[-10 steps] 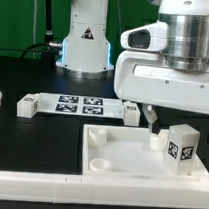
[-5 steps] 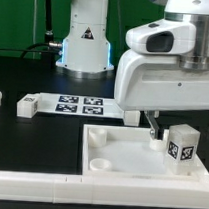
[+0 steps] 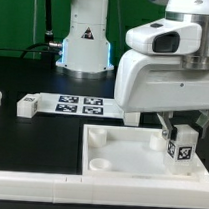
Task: Assemble square table
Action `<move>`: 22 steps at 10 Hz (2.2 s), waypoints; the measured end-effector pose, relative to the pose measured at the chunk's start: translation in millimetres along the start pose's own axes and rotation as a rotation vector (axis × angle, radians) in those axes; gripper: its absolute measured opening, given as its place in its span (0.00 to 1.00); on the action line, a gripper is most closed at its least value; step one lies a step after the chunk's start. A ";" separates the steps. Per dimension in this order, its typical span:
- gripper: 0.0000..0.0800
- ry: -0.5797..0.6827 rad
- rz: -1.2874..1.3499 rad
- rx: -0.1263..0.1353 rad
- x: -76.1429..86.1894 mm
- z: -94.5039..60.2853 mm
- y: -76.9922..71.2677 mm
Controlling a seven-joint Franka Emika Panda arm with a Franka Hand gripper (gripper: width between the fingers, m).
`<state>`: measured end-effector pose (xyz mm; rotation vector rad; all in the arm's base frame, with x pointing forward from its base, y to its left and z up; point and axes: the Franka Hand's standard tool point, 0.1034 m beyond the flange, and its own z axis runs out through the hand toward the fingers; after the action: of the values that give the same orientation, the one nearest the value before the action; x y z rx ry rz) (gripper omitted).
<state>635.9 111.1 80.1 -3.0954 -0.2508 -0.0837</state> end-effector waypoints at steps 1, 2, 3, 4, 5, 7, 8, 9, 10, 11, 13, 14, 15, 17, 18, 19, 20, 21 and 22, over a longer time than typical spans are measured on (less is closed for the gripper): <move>0.36 0.001 0.079 0.001 0.1 0.0 -0.1; 0.36 0.008 0.189 0.007 0.8 0.2 0.4; 0.36 0.011 0.366 0.017 1.3 0.1 1.3; 0.36 0.019 0.513 0.019 2.1 0.2 2.3; 0.36 0.030 0.591 0.024 3.4 0.1 3.1; 0.36 0.031 0.897 0.032 2.5 0.1 2.8; 0.36 0.028 1.019 0.033 2.3 0.2 2.4; 0.36 0.024 1.143 0.040 2.3 0.3 1.9; 0.36 0.018 1.234 0.044 2.2 0.2 2.3; 0.36 0.010 1.307 0.047 2.1 0.1 2.6; 0.36 0.008 1.333 0.049 2.0 0.4 1.7; 0.57 0.009 1.289 0.048 1.9 0.4 1.0; 0.72 0.008 1.211 0.048 1.6 0.5 -1.4; 0.79 0.007 1.096 0.046 0.9 1.0 -2.2; 0.81 0.009 1.035 0.045 0.9 1.1 -2.2; 0.81 0.011 0.943 0.045 0.8 1.1 -2.0; 0.81 0.013 0.805 0.040 0.5 1.8 -1.8; 0.81 0.013 0.667 0.033 -0.5 3.3 -2.1; 0.81 0.004 0.526 0.009 -2.5 4.1 -4.3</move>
Offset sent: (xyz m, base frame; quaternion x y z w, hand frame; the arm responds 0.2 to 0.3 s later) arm -0.0049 0.0024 -0.0040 0.0012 0.0190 0.4239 0.9055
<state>632.9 115.1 76.0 -3.0330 0.5578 -0.0713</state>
